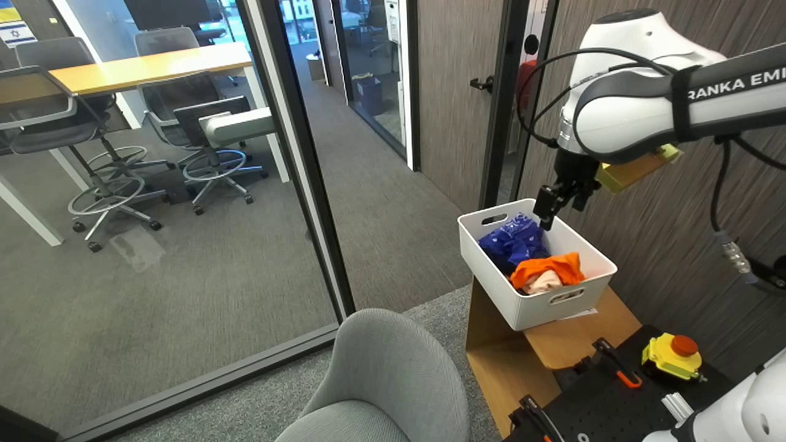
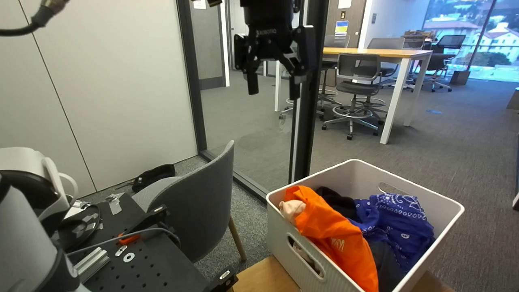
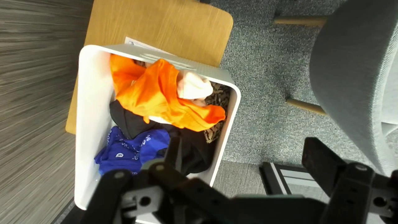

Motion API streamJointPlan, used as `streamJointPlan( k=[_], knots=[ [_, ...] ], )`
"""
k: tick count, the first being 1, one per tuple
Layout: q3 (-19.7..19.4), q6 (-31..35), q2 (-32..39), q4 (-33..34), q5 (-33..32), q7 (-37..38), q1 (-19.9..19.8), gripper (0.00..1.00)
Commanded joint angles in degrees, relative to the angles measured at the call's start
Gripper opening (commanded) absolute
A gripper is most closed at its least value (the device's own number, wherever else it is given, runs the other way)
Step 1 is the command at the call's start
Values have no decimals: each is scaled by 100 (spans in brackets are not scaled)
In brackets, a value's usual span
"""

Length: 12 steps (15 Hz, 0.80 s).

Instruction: Pick up the blue cloth from the box and put it on the chair's headrest

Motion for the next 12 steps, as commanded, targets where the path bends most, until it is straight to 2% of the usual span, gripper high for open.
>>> streamJointPlan(
  k=[1,6,12],
  knots=[
    [-324,829,609,86,9,-368,-215,100],
    [-616,2204,1993,442,238,-371,-392,100],
    [-546,3321,3889,1331,720,63,-498,100]
  ],
)
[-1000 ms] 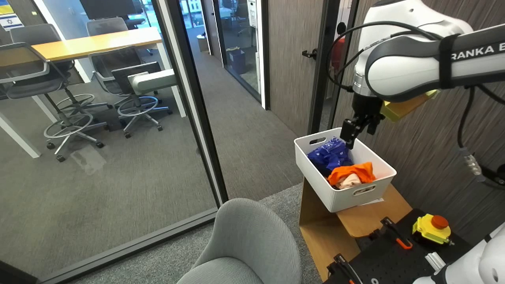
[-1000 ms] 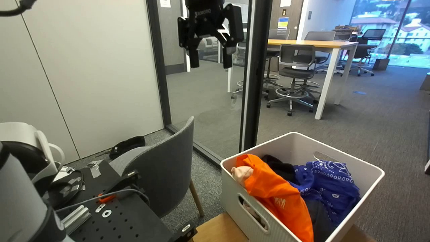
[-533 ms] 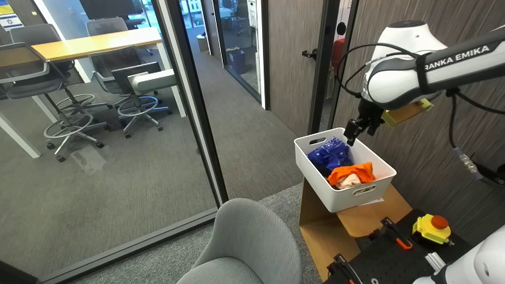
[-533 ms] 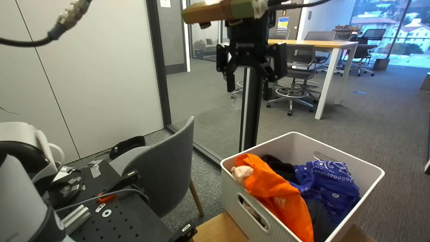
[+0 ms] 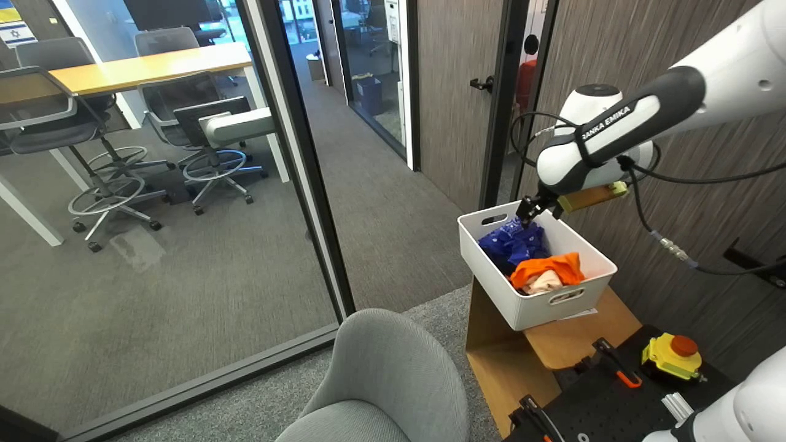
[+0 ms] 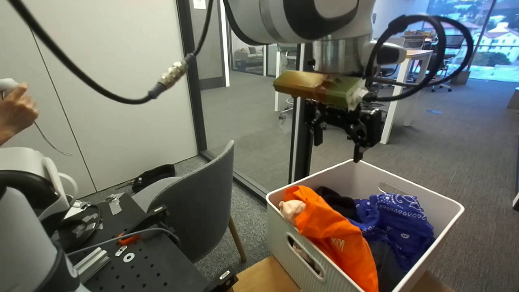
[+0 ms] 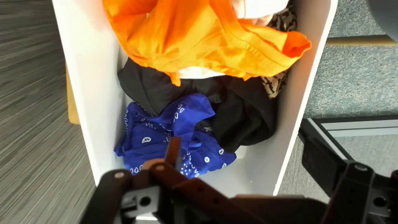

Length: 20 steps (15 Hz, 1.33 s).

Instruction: Pick up the blue cloth from the box and put it on the chair's headrest

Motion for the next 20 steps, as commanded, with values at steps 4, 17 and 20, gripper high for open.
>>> streamJointPlan(
  k=[4,17,20],
  knots=[
    [17,660,2184,1527,296,855,-98,100],
    [-20,270,4428,3900,818,1598,-507,100],
    [-35,181,4729,4200,874,1705,-556,100]
  ],
)
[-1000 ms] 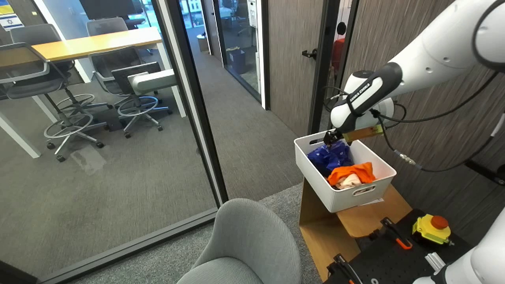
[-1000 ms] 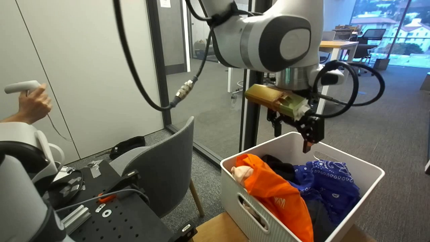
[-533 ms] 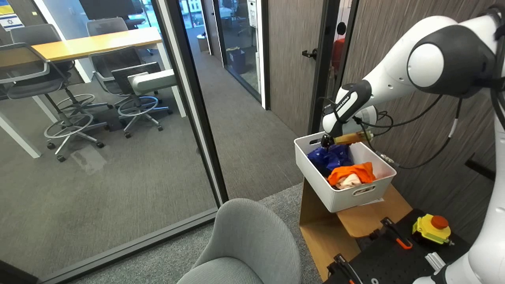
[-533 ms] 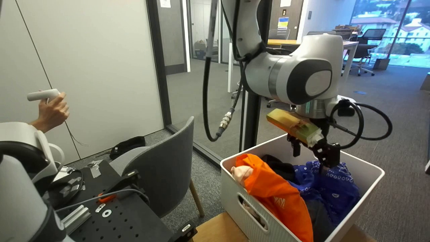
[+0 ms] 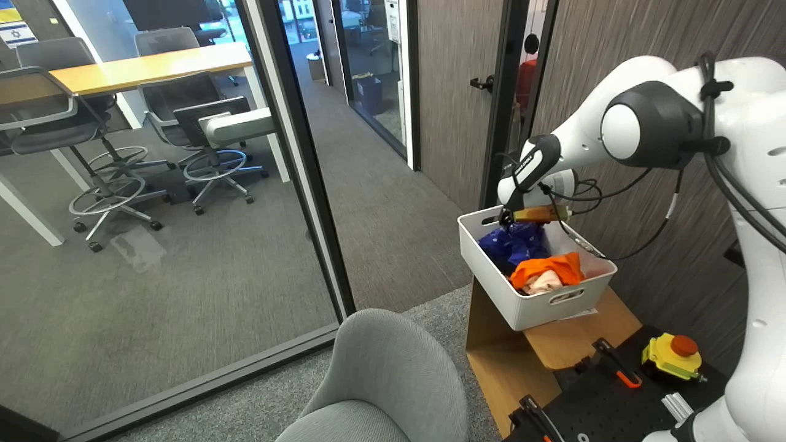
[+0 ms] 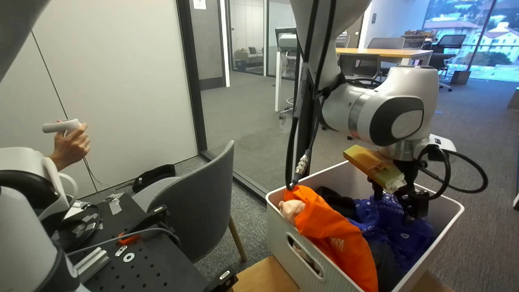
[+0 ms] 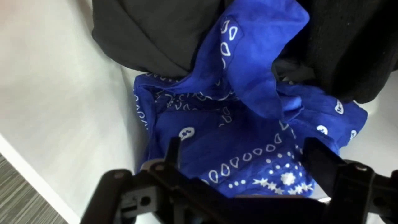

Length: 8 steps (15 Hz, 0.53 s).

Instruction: Pick up the blue cloth from the box and put it on the chair's headrest

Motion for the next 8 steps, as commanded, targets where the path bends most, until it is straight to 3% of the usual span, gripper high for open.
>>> streamJointPlan(
  k=[1,8],
  knots=[
    [-31,-183,456,597,162,183,-39,100],
    [-27,-338,766,1017,216,346,-85,100]
  ],
)
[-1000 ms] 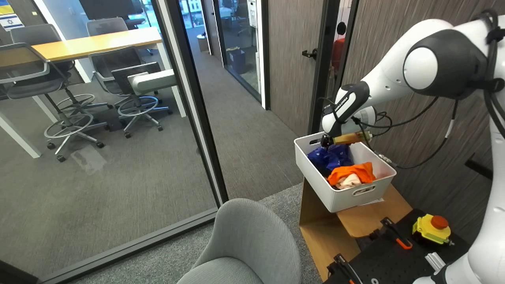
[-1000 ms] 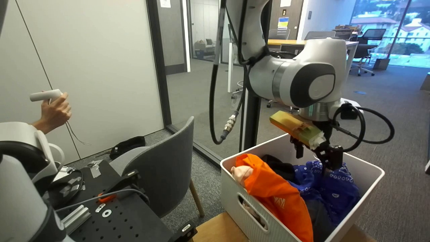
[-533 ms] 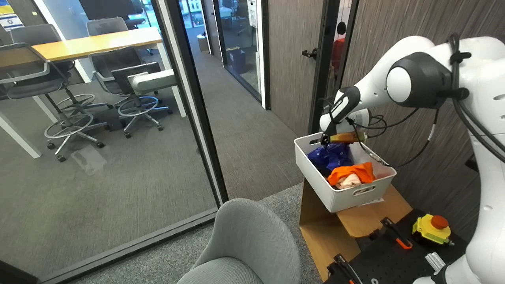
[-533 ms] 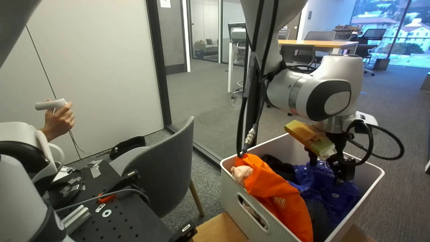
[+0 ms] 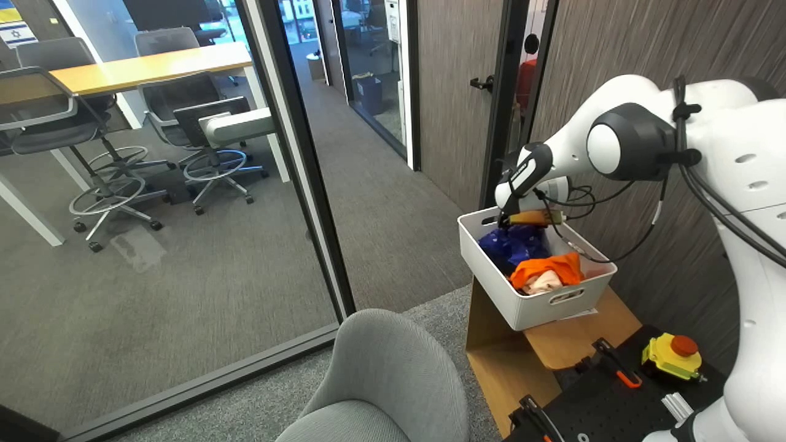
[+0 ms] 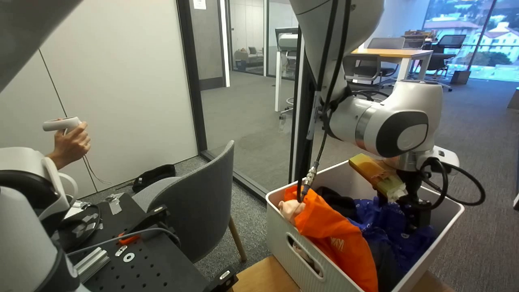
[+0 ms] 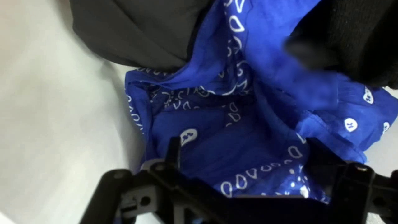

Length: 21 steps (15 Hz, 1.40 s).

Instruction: Pick up the blue cloth from the box and put it on the chair's headrest

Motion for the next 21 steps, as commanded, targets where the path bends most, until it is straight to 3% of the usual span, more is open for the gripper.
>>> streamJointPlan(
  k=[1,16,17,18,21],
  knots=[
    [-27,-216,186,404,155,73,-7,100],
    [-4,-433,278,643,195,92,-54,100],
    [0,-423,280,649,193,80,-58,78],
    [2,-414,287,658,189,69,-61,74],
    [-3,-410,301,669,182,67,-57,49]
  ],
)
